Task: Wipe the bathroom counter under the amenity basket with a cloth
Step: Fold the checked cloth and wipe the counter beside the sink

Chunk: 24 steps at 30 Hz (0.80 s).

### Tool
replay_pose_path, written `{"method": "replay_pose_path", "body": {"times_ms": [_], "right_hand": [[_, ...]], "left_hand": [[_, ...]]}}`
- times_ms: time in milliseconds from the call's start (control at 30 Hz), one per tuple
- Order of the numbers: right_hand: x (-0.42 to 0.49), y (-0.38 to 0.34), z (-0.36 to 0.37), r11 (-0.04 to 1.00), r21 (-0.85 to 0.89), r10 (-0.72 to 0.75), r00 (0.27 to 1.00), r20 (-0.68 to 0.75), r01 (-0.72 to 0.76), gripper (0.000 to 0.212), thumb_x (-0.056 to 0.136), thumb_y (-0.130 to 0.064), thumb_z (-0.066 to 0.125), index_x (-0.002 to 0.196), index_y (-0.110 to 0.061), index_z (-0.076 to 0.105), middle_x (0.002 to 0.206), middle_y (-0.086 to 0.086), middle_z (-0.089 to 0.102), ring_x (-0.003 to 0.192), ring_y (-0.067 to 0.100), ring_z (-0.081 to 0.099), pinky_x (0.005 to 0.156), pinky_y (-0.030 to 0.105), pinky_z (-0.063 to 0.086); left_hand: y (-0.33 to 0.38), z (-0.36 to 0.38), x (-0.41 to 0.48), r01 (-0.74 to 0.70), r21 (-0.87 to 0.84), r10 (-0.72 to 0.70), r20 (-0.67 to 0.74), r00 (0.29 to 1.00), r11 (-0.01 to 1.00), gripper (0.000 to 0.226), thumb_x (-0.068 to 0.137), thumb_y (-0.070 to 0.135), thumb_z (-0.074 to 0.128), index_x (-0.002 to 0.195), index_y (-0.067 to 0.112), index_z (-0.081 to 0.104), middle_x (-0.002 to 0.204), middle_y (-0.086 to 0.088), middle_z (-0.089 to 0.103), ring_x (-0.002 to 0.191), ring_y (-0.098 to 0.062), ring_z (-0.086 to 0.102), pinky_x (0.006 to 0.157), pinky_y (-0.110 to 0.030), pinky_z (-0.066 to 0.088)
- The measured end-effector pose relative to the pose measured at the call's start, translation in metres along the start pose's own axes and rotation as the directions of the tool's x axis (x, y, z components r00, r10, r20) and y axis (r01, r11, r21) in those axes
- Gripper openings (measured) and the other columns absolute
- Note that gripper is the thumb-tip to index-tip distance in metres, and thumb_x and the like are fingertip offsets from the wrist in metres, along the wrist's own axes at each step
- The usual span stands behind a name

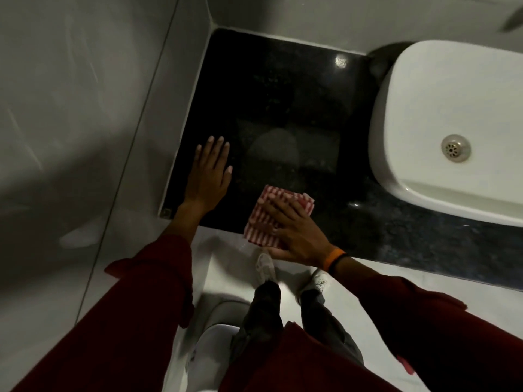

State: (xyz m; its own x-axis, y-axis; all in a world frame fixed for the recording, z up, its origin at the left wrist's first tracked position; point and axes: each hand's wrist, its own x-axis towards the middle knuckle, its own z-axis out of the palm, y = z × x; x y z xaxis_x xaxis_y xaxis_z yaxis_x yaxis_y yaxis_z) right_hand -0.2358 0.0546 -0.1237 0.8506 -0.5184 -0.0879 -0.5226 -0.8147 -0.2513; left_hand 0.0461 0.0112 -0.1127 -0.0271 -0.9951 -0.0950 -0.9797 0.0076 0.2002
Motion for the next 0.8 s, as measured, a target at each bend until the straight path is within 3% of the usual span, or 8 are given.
{"method": "replay_pose_path", "body": {"times_ms": [233, 333, 467, 567, 600, 667, 733, 800], "right_hand": [[-0.057, 0.034, -0.024, 0.992, -0.080, 0.115, 0.977, 0.181, -0.102, 0.092, 0.080, -0.085, 0.044, 0.158, -0.040, 0.023, 0.169, 0.011, 0.015, 0.157, 0.036, 0.007, 0.125, 0.060, -0.004], [-0.067, 0.030, -0.036, 0.981, -0.139, 0.167, 0.962, 0.215, -0.139, 0.087, 0.085, -0.066, 0.059, 0.159, -0.037, 0.023, 0.168, 0.014, 0.019, 0.155, 0.041, 0.012, 0.123, 0.065, 0.006], [-0.069, 0.022, -0.056, 0.980, -0.139, 0.183, 0.935, 0.305, -0.146, 0.061, 0.099, -0.043, 0.056, 0.155, -0.028, 0.037, 0.164, 0.015, 0.031, 0.152, 0.042, 0.026, 0.119, 0.065, 0.028], [-0.057, 0.019, -0.088, 0.992, -0.057, 0.124, 0.955, 0.269, -0.113, 0.039, 0.102, -0.047, 0.046, 0.129, -0.024, 0.063, 0.121, 0.003, 0.071, 0.105, 0.025, 0.071, 0.079, 0.032, 0.055], [-0.047, 0.019, -0.101, 0.992, -0.041, 0.123, 0.958, 0.258, -0.117, 0.040, 0.101, -0.053, 0.043, 0.114, -0.025, 0.067, 0.099, 0.000, 0.074, 0.083, 0.020, 0.072, 0.064, 0.026, 0.048], [-0.024, 0.021, -0.125, 0.989, -0.017, 0.146, 0.950, 0.277, -0.147, 0.051, 0.093, -0.065, 0.042, 0.095, -0.023, 0.071, 0.080, 0.002, 0.074, 0.069, 0.022, 0.071, 0.059, 0.026, 0.040], [0.004, 0.027, -0.138, 0.984, 0.032, 0.155, 0.924, 0.350, -0.177, 0.056, 0.087, -0.068, 0.049, 0.099, -0.020, 0.074, 0.092, 0.008, 0.077, 0.081, 0.029, 0.073, 0.065, 0.028, 0.043], [0.040, 0.033, -0.141, 0.906, 0.184, 0.217, 0.793, 0.570, -0.380, 0.048, 0.090, -0.053, 0.060, 0.116, -0.014, 0.071, 0.115, 0.015, 0.073, 0.105, 0.036, 0.069, 0.069, 0.027, 0.046]], "left_hand": [[0.043, 0.008, -0.001, -0.055, 0.039, 0.054, 0.014, 0.998, 0.998, 0.060, 0.103, 0.033, 0.027, 0.155, 0.004, 0.028, 0.164, -0.015, 0.027, 0.155, -0.033, 0.019, 0.127, -0.053, 0.015], [0.055, 0.006, -0.002, -0.066, 0.033, 0.066, 0.014, 0.998, 0.997, 0.060, 0.103, 0.033, 0.025, 0.155, 0.004, 0.027, 0.164, -0.015, 0.026, 0.155, -0.032, 0.018, 0.127, -0.051, 0.013], [0.063, 0.004, -0.006, -0.056, 0.016, 0.056, -0.012, 0.998, 0.998, 0.059, 0.104, 0.033, 0.024, 0.154, 0.003, 0.029, 0.163, -0.016, 0.029, 0.154, -0.033, 0.020, 0.127, -0.051, 0.013], [0.063, 0.002, -0.007, -0.040, 0.012, 0.040, -0.020, 0.999, 0.999, 0.058, 0.104, 0.032, 0.024, 0.154, 0.002, 0.029, 0.163, -0.016, 0.029, 0.155, -0.032, 0.019, 0.127, -0.051, 0.014], [0.062, 0.002, -0.007, -0.031, 0.013, 0.032, -0.020, 0.999, 0.999, 0.058, 0.105, 0.032, 0.026, 0.155, 0.003, 0.028, 0.164, -0.015, 0.029, 0.155, -0.031, 0.018, 0.127, -0.051, 0.013], [0.060, 0.002, -0.005, -0.021, 0.017, 0.022, -0.019, 1.000, 1.000, 0.056, 0.106, 0.030, 0.029, 0.155, 0.004, 0.027, 0.164, -0.014, 0.027, 0.156, -0.030, 0.016, 0.128, -0.050, 0.011], [0.058, 0.003, -0.005, -0.016, 0.019, 0.017, -0.023, 1.000, 1.000, 0.055, 0.106, 0.029, 0.032, 0.155, 0.004, 0.028, 0.164, -0.014, 0.027, 0.155, -0.031, 0.017, 0.128, -0.051, 0.011], [0.056, 0.004, -0.003, -0.013, 0.024, 0.013, -0.022, 1.000, 1.000, 0.055, 0.106, 0.030, 0.031, 0.155, 0.004, 0.029, 0.164, -0.014, 0.028, 0.155, -0.031, 0.018, 0.127, -0.052, 0.011]]}}
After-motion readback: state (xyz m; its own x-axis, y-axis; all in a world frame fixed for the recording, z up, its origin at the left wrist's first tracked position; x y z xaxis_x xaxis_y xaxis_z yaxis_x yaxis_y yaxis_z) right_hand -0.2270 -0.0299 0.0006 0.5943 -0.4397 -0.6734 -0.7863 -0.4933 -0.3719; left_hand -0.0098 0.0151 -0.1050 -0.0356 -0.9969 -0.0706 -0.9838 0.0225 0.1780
